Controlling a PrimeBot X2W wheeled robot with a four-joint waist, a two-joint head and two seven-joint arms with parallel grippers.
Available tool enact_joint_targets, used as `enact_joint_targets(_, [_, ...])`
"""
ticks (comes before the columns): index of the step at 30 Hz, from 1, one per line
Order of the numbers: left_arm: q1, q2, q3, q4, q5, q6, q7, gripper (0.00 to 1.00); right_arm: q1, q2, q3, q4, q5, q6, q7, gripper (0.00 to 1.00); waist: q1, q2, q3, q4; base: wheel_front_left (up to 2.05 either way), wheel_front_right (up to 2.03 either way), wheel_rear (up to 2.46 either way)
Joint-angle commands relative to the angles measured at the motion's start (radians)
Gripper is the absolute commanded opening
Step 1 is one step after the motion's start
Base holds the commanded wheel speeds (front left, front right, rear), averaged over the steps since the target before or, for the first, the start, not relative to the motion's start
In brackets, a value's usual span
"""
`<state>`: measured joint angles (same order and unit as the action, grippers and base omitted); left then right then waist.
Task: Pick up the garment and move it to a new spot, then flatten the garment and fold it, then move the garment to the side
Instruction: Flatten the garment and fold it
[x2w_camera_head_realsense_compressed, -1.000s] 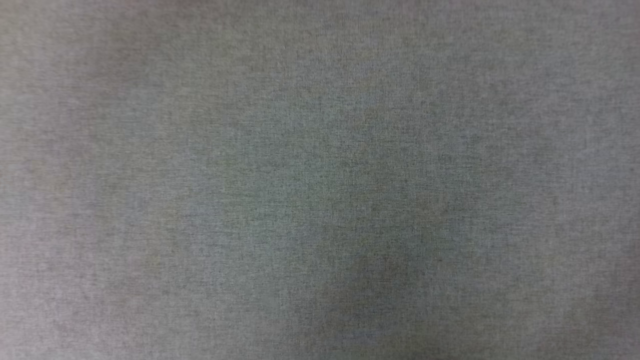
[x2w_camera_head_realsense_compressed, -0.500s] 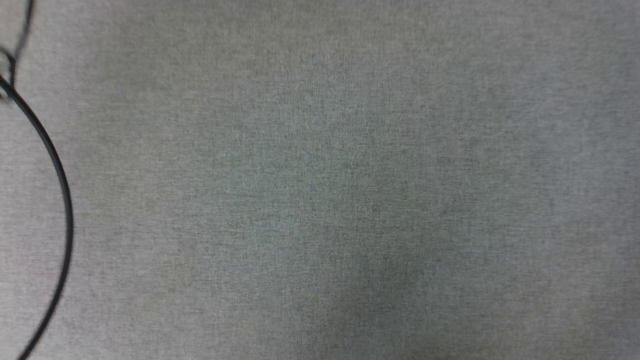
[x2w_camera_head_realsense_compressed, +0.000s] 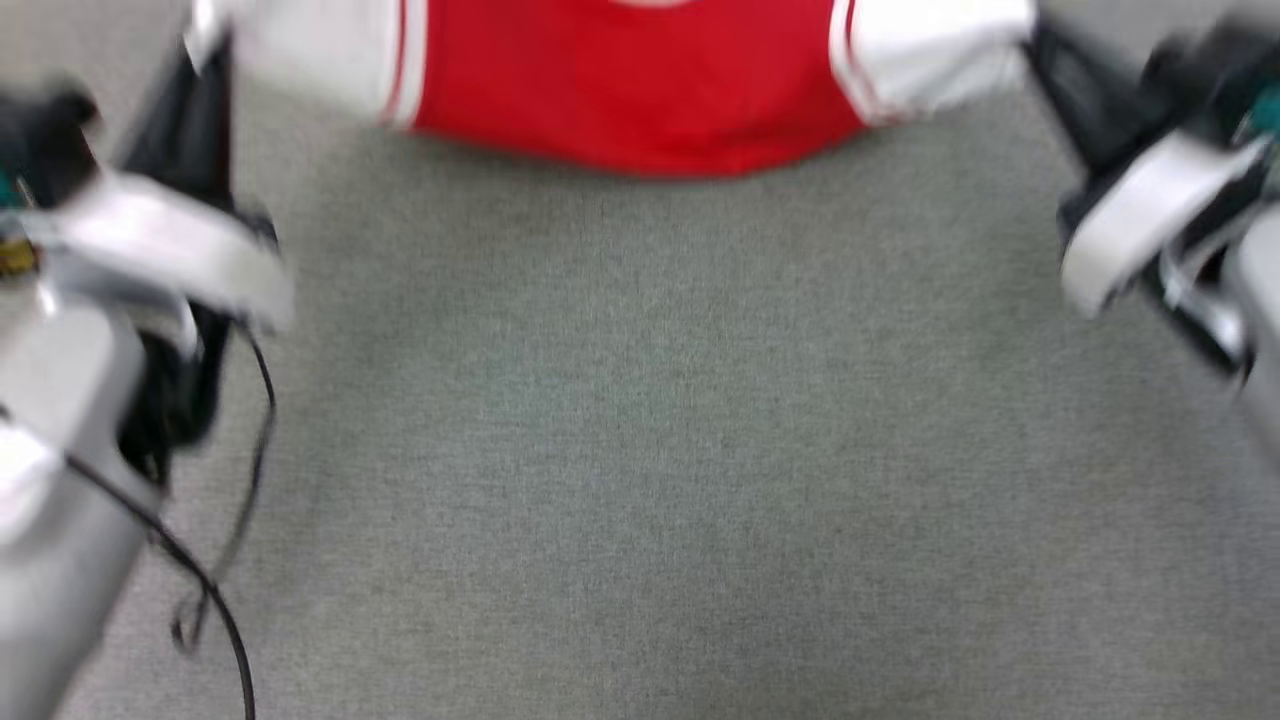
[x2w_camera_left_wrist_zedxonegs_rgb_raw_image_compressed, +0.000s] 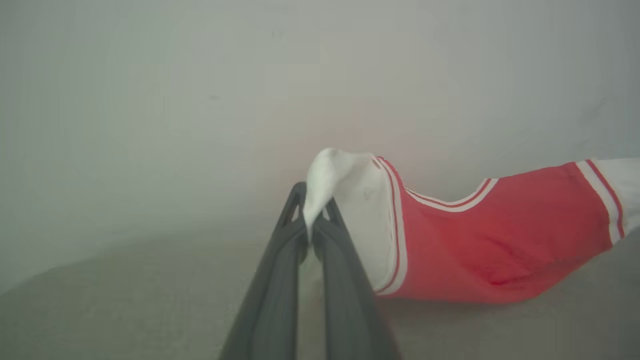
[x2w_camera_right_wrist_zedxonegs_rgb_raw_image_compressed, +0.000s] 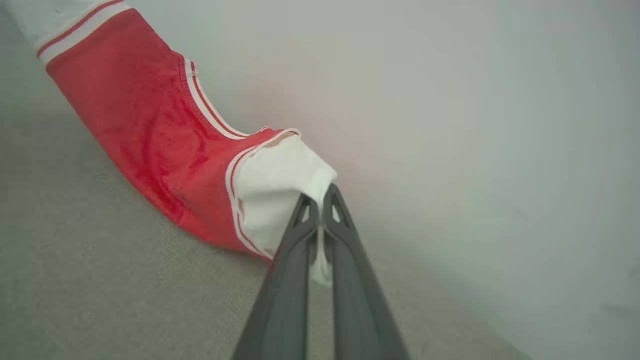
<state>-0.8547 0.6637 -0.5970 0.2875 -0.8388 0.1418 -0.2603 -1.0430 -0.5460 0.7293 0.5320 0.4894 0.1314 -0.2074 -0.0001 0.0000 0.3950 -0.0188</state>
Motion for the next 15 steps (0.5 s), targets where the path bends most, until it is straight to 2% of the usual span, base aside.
enact_joint_targets(1, [0.111,0.004,0.020,-0.042,-0.004,0.012,-0.006,0.00,0.104,0.000,-0.018,-0.030,-0.010,-0.001,-0.002,0.00,0.0001,0.0000,-0.071,-0.004,0.00,0.00,0.00])
enact_joint_targets(11, [0.549,-0.002,0.097,-0.151,-0.038,0.069,-0.006,0.00,0.528,0.012,-0.132,-0.162,-0.045,-0.001,0.057,0.00,0.0001,0.0000,-0.203,-0.009,0.00,0.00,0.00])
enact_joint_targets(15, [0.639,-0.008,0.123,-0.146,-0.045,0.082,-0.006,0.00,0.641,0.027,-0.167,-0.184,-0.053,-0.001,0.074,0.00,0.0001,0.0000,-0.235,-0.012,0.00,0.00,0.00])
